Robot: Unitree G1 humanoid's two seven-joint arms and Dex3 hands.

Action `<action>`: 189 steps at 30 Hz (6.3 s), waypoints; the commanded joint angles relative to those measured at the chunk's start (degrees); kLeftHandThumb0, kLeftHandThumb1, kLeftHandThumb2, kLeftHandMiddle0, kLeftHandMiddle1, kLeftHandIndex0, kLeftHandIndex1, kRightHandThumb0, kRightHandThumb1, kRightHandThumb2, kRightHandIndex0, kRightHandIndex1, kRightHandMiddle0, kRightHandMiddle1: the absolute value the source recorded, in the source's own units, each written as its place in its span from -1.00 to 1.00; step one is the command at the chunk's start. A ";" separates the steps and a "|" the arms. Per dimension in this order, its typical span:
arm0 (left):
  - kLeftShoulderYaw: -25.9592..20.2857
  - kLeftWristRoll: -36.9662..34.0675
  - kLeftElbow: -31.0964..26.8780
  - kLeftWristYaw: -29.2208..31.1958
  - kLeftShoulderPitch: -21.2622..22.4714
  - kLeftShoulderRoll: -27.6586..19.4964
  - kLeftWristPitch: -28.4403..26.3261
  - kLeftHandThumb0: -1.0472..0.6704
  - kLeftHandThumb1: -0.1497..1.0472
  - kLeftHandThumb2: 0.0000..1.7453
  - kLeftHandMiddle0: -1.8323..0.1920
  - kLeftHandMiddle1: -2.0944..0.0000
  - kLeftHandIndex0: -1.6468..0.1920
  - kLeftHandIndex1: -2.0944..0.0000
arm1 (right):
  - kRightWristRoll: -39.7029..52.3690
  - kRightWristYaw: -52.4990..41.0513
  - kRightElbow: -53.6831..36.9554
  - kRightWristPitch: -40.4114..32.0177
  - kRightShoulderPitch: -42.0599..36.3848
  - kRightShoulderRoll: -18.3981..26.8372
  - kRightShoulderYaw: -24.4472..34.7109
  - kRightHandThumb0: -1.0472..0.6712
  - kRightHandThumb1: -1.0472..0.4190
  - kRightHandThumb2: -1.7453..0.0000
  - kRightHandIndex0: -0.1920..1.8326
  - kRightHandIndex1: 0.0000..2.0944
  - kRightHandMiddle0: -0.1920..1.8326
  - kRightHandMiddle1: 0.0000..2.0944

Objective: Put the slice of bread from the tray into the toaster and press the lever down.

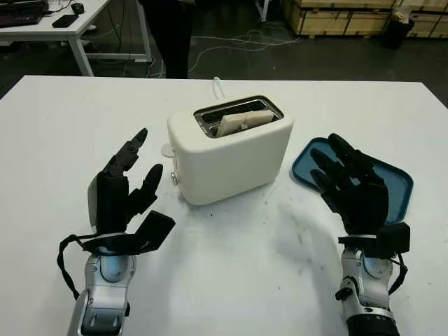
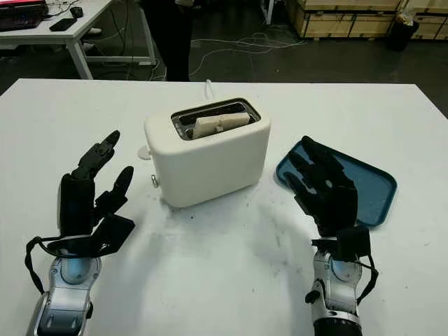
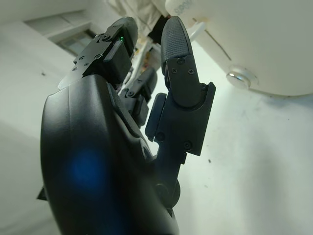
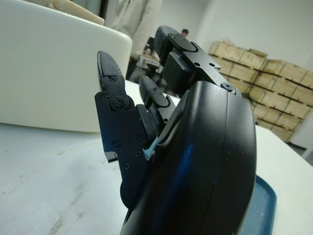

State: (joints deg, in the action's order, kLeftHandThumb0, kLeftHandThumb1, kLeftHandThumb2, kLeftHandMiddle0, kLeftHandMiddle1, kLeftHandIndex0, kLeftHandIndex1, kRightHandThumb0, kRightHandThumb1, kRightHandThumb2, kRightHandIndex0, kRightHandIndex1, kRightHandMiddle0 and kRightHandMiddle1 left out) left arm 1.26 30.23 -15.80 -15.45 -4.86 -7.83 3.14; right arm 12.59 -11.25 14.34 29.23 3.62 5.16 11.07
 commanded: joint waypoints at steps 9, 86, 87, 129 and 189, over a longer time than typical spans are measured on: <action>-3.84 4.78 -3.35 3.19 2.94 -9.78 1.87 0.00 0.59 -0.99 -0.08 0.39 -0.22 0.83 | -0.27 1.67 -0.94 -0.74 0.20 -0.61 0.06 0.01 -0.83 0.91 -0.16 -0.94 -0.19 -0.98; 4.17 9.93 19.34 10.47 24.59 -24.13 14.02 0.11 0.25 -0.99 -0.28 -0.01 -0.74 0.99 | -0.22 0.17 -0.15 -0.84 0.83 -0.10 -0.02 -0.12 -0.82 0.99 -0.01 -0.99 -0.06 -1.00; 4.18 9.97 19.26 10.57 24.57 -24.08 13.67 0.11 0.25 -0.99 -0.29 -0.01 -0.74 0.99 | -0.17 -0.10 0.15 -0.39 0.88 -0.05 -0.02 -0.12 -0.83 0.98 -0.01 -1.00 -0.07 -1.00; 9.29 12.02 20.92 8.10 24.22 -21.90 9.76 -0.14 0.78 -0.98 -0.28 -0.15 -0.87 0.92 | -1.23 0.81 0.31 0.02 -0.38 -0.52 0.01 -0.17 -0.83 0.97 0.01 -1.00 -0.04 -1.00; 31.15 17.60 25.62 17.35 17.42 -12.57 -6.21 -0.05 0.78 -0.93 -0.12 -0.07 -0.52 0.69 | -2.45 -0.12 -3.46 0.25 -4.07 1.83 -0.51 -0.25 -0.83 0.90 -0.03 -1.00 -0.09 -1.00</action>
State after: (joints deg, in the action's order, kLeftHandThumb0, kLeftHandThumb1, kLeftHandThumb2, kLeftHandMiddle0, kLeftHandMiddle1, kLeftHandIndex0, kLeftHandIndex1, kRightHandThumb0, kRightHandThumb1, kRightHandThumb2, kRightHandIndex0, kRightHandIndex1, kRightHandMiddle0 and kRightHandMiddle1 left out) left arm 20.99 47.50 5.61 -11.60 15.96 -22.33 -8.17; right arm 11.39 -11.83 12.14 29.01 -0.80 6.56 10.70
